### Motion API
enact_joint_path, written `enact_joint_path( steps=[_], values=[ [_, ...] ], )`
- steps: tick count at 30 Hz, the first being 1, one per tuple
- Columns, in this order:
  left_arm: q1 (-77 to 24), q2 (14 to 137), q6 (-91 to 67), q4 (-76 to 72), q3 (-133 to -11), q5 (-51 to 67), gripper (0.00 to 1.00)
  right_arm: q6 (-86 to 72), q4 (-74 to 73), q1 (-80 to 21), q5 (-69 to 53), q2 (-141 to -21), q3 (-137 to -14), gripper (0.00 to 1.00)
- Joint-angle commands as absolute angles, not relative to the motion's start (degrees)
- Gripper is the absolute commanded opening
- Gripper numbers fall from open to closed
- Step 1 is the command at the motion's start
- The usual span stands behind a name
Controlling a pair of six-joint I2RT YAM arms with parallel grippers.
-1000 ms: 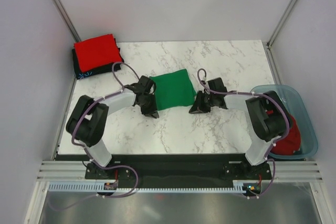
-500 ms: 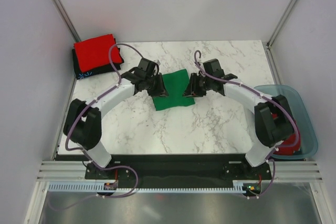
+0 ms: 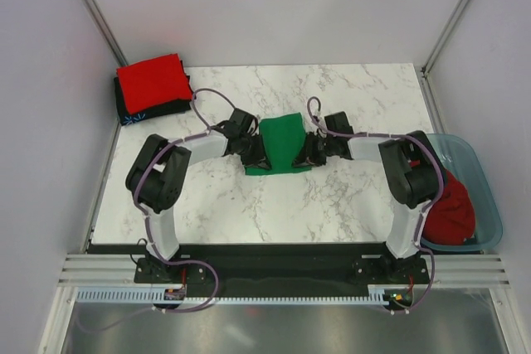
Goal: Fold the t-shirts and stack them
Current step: Fold the tshirt
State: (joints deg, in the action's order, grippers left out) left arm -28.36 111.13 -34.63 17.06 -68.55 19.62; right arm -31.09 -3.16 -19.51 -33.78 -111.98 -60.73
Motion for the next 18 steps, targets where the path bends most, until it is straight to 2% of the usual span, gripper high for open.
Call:
enact_joint_path(
  steps=[1, 5, 12, 15, 18],
  values=[
    [-27.5, 109.2, -29.8, 21.4, -60.3, 12.5, 0.19, -25.0, -9.5, -18.9, -21.7, -109.8, -49.5, 0.24],
    [-27.8, 104.0, -29.4, 20.0, -54.2, 13.6, 0.19, -26.7, -11.2, -18.8, -21.7, -102.1, -44.6, 0.27],
    [-30.1, 89.5, -33.9, 20.8, -44.8, 18.6, 0.22, -25.2, -23.3, -18.9, -13.3, -92.1, -47.5, 0.31],
    [-30.7, 80.8, -35.8, 23.5, -44.4, 20.2, 0.3, -24.4, -26.4, -18.8, -12.0, -89.9, -48.5, 0.33],
    [-30.6, 74.0, -34.2, 27.6, -47.3, 18.0, 0.46, -24.0, -28.2, -18.8, -12.0, -87.4, -49.1, 0.34]
  ],
)
